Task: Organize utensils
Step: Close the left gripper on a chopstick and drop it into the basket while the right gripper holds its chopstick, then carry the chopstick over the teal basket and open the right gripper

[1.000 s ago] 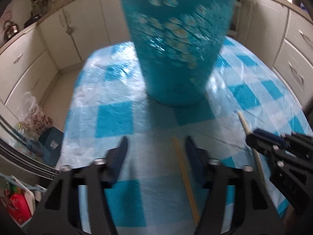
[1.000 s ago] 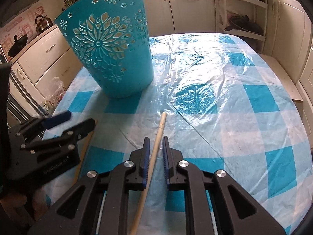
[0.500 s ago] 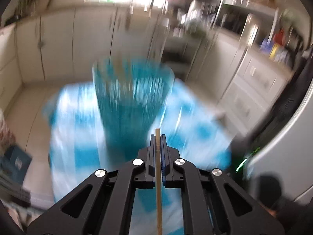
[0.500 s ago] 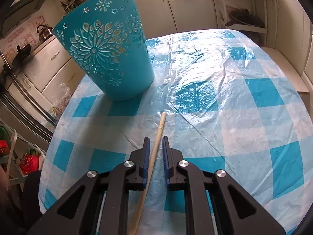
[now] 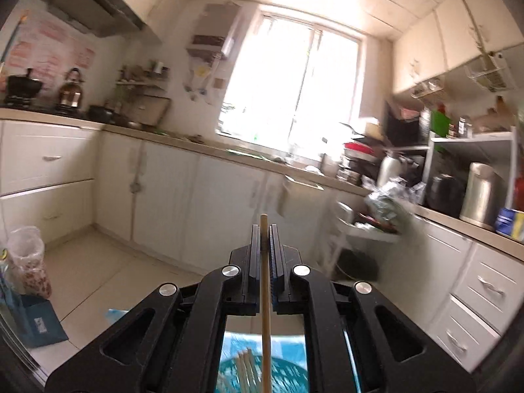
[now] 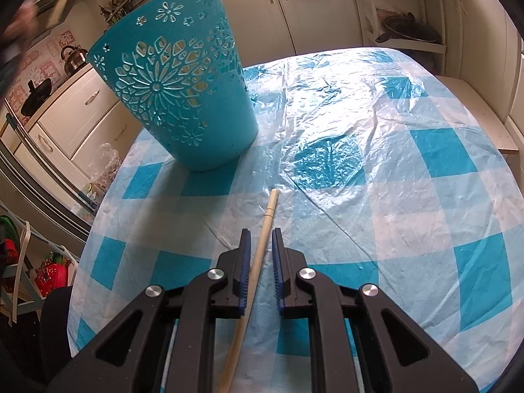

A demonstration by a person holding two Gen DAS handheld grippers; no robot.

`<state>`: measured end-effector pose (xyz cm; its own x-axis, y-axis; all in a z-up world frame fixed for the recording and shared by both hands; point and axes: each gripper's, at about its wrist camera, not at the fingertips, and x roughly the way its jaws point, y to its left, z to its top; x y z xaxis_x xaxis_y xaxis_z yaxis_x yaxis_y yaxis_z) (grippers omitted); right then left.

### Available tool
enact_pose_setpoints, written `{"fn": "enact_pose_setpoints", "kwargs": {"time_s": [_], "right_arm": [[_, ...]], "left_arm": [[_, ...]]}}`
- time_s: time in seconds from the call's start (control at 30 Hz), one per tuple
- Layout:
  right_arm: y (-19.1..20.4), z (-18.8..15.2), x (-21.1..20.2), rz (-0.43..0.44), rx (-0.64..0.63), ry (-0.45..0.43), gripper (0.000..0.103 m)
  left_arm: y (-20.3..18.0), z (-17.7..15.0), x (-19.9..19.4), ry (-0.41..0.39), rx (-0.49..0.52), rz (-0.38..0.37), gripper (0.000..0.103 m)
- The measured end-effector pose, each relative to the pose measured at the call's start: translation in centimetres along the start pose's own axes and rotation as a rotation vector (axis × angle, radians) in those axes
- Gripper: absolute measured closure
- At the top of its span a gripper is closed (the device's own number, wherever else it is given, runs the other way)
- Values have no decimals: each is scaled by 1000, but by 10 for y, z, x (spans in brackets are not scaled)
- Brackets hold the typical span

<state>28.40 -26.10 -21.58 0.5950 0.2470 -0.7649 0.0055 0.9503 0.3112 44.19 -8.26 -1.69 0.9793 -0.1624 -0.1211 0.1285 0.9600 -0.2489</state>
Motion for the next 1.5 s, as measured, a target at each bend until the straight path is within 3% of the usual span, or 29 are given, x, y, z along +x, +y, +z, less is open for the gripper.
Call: {"fn": "enact_pose_setpoints", "kwargs": {"time_s": [0.23, 0.33, 0.47, 0.57, 0.63, 0.7, 0.77, 0.87, 0.93, 1.03, 1.23, 1.37, 1.5], "right_arm": [[-1, 6, 4, 11, 6, 11, 89], [-2, 7, 5, 17, 6, 11, 89], [-1, 7, 5, 19, 4, 11, 89], [-1, 7, 5, 27, -2, 13, 87], [0, 7, 5, 31, -11, 13, 83], [5, 6, 5, 13, -41, 10, 82], [10, 5, 5, -14, -74, 7, 84], [16, 3, 6, -78, -128, 3, 94], [13, 3, 5, -75, -124, 5, 97], [0, 4, -2, -11, -57, 7, 97], [-6, 23, -52, 152, 13, -134, 97], [4, 49, -91, 255, 30, -255, 97], [24, 98, -124, 347, 39, -415, 97]], "left_arm": [[-3, -44, 31, 67, 20, 60, 98], [-8, -45, 24, 40, 55, 61, 98], [-19, -47, 24, 71, 107, 43, 98], [-15, -45, 25, 137, 86, 26, 96], [-11, -45, 19, 168, 79, 24, 87], [-7, -46, 9, 179, 88, 33, 62], [1, -50, -10, 179, 102, 54, 49], [14, -62, -36, 204, 125, 79, 37], [24, -76, -51, 234, 142, 107, 30], [42, -106, -63, 309, 145, 130, 24], [86, -173, -66, 486, 91, 171, 24], [99, -191, -65, 525, 54, 159, 24], [101, -195, -65, 522, 38, 137, 24]]}}
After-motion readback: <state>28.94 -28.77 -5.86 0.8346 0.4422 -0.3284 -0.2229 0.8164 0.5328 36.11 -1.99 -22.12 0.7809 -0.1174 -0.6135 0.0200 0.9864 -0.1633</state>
